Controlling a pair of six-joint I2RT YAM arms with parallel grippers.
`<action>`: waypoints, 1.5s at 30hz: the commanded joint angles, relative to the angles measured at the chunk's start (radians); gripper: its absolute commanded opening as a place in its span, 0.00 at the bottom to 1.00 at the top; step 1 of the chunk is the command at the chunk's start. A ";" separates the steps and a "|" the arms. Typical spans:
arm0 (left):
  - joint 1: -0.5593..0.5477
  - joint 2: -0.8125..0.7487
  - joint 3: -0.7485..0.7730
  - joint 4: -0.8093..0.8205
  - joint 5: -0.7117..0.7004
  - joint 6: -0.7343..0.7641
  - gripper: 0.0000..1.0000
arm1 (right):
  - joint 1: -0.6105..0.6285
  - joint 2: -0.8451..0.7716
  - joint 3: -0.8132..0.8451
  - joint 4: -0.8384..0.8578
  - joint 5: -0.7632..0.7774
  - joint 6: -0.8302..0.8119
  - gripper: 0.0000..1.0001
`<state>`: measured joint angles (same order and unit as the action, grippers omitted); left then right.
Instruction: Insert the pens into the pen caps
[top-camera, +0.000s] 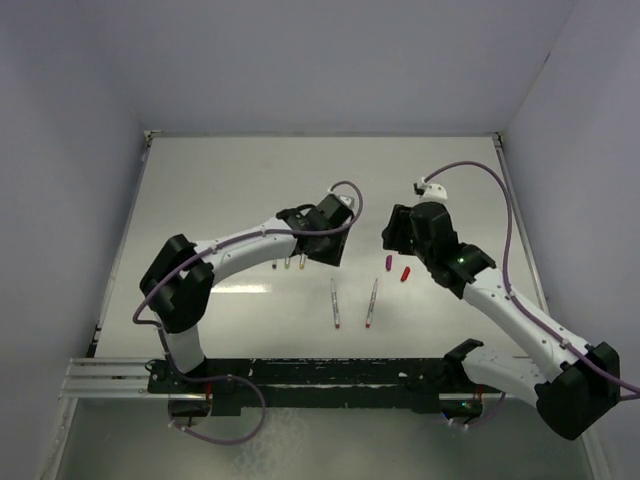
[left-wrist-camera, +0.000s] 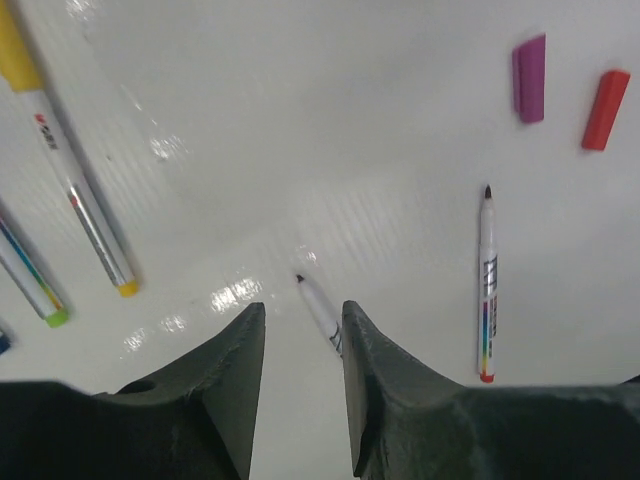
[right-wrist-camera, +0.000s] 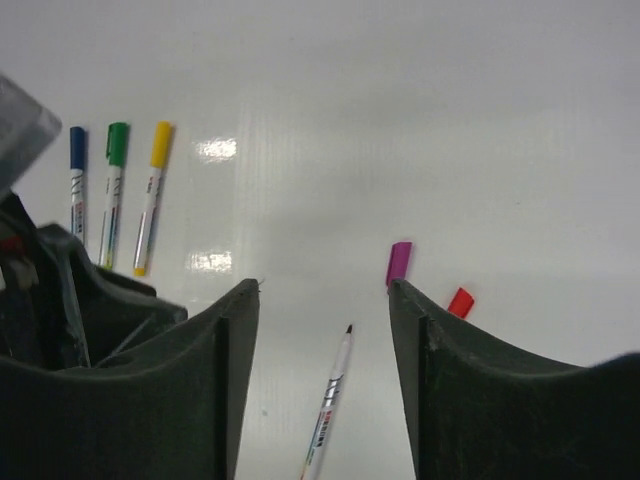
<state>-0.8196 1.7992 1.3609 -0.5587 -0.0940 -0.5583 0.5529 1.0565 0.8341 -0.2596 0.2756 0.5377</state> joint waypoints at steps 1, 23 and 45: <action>-0.056 -0.014 -0.034 -0.048 -0.021 -0.064 0.41 | -0.035 -0.088 -0.025 -0.018 0.069 0.045 0.65; -0.196 0.080 -0.043 -0.117 -0.004 -0.153 0.44 | -0.042 -0.302 -0.107 -0.065 0.082 0.090 0.78; -0.203 0.149 -0.075 -0.182 -0.012 -0.031 0.26 | -0.042 -0.306 -0.100 -0.032 0.059 0.082 0.74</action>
<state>-1.0172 1.9320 1.3106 -0.7040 -0.1024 -0.6617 0.5156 0.7631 0.7155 -0.3309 0.3412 0.6182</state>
